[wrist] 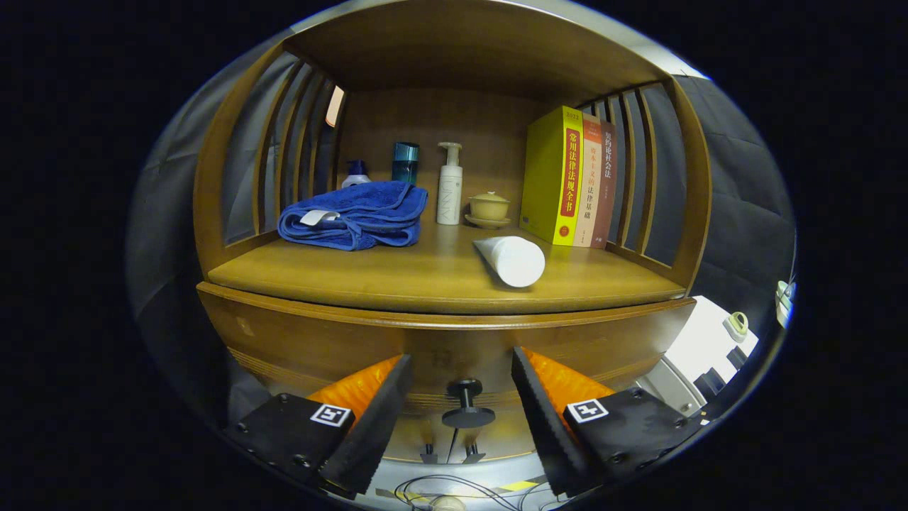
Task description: Pull open the drawer, take out the items inside it, and place them on the countertop above the cabinet.
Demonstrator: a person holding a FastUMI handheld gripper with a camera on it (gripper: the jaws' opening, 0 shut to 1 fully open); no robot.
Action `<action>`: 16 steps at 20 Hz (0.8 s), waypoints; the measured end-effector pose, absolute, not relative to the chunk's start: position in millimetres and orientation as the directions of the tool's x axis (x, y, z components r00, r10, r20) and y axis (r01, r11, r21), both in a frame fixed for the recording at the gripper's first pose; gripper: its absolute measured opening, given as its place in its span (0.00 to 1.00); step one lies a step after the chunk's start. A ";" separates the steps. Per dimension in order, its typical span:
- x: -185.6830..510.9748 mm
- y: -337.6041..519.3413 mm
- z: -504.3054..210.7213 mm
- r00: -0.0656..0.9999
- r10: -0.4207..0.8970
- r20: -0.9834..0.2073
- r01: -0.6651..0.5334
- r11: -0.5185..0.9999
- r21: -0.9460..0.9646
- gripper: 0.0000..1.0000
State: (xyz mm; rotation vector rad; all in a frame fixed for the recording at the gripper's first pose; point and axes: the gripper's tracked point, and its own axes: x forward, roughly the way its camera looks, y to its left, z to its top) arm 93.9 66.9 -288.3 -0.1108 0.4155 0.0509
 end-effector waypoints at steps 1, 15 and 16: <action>92.6 67.6 -284.8 0.916 0.027 -0.401 -0.071 0.993 -0.096 0.95; 92.4 96.4 -186.8 0.935 0.117 -0.335 -0.139 0.989 -0.041 0.96; 92.4 96.3 -167.4 0.939 0.119 -0.324 -0.136 0.990 -0.030 0.96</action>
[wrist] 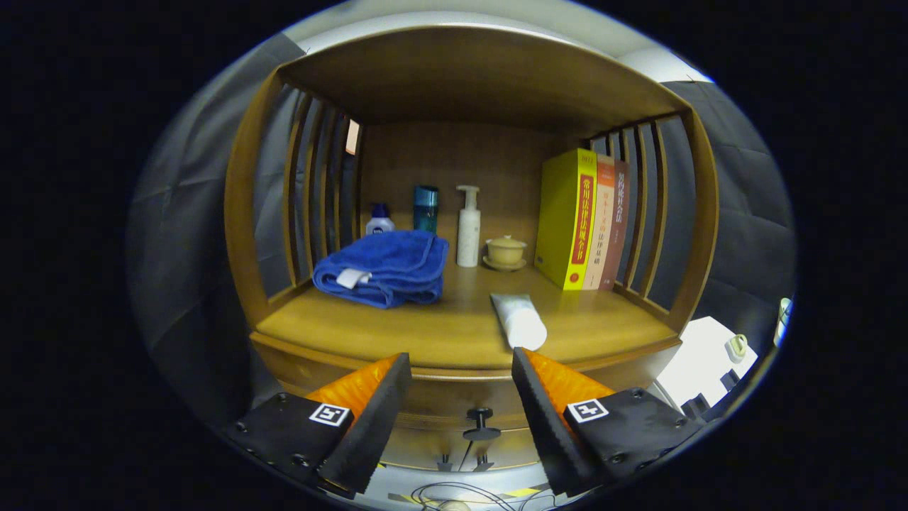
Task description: Pull open the drawer, take out the items inside it, and place them on the countertop above the cabinet.
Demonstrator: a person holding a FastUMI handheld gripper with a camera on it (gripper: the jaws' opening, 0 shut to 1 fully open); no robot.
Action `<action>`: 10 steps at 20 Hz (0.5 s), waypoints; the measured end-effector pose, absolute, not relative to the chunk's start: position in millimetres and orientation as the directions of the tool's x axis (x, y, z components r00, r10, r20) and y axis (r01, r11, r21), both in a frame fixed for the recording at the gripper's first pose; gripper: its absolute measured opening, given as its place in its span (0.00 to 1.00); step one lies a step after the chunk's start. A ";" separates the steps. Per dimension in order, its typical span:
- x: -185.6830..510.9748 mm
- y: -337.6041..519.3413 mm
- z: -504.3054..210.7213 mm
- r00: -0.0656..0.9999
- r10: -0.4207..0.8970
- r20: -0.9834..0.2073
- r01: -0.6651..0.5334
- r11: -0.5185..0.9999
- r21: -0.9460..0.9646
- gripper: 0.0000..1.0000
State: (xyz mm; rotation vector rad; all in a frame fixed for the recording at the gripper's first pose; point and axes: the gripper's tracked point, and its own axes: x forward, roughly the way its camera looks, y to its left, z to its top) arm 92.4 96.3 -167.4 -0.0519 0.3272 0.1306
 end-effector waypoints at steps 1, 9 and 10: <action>93.5 94.3 -147.8 0.943 0.119 -0.310 -0.132 0.991 -0.024 0.96; 86.3 89.5 2.5 0.981 0.122 -0.154 -0.128 0.991 -0.034 0.96; 84.9 88.8 16.8 0.982 0.120 -0.144 -0.126 0.991 -0.033 0.96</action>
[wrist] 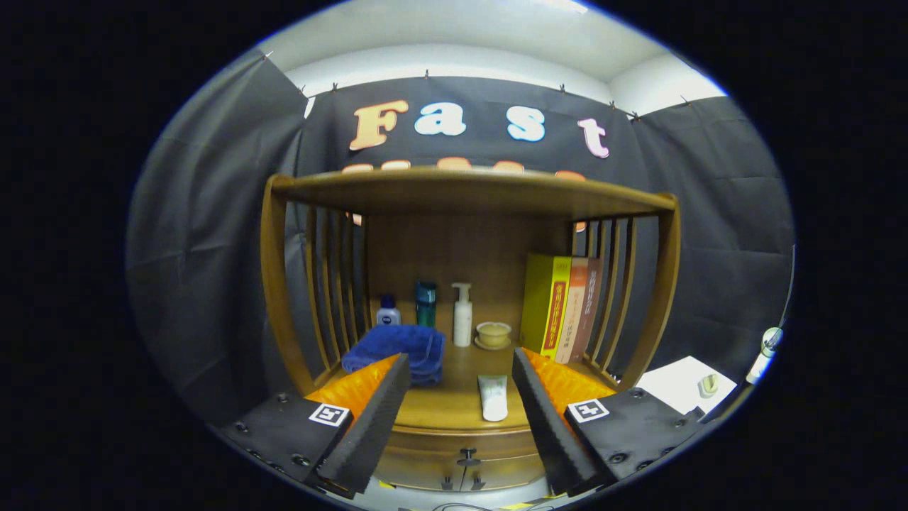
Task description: Pull open the drawer, take out the items inside it, and place them on the countertop above the cabinet.
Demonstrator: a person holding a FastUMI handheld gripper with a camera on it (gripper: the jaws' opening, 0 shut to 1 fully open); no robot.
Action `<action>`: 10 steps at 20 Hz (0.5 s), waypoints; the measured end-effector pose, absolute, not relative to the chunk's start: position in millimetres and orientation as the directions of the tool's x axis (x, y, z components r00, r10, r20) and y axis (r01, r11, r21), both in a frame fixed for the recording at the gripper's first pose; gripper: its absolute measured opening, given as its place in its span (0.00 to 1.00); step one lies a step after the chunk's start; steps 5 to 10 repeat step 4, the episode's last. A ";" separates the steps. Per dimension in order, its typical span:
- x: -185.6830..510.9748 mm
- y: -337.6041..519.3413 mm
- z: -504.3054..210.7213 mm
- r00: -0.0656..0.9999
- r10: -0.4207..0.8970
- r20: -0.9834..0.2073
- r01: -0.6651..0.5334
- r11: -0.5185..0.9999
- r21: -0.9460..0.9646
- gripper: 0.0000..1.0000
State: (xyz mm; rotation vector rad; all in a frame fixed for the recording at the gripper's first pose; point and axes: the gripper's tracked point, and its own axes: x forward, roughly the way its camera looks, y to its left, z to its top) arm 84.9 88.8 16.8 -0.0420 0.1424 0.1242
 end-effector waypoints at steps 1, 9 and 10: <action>85.4 87.2 27.4 0.984 0.119 -0.134 -0.124 0.992 -0.033 0.96; 81.6 90.6 53.4 0.987 0.124 -0.105 -0.128 0.991 -0.037 0.96; 81.6 90.6 53.4 0.987 0.124 -0.105 -0.128 0.991 -0.037 0.96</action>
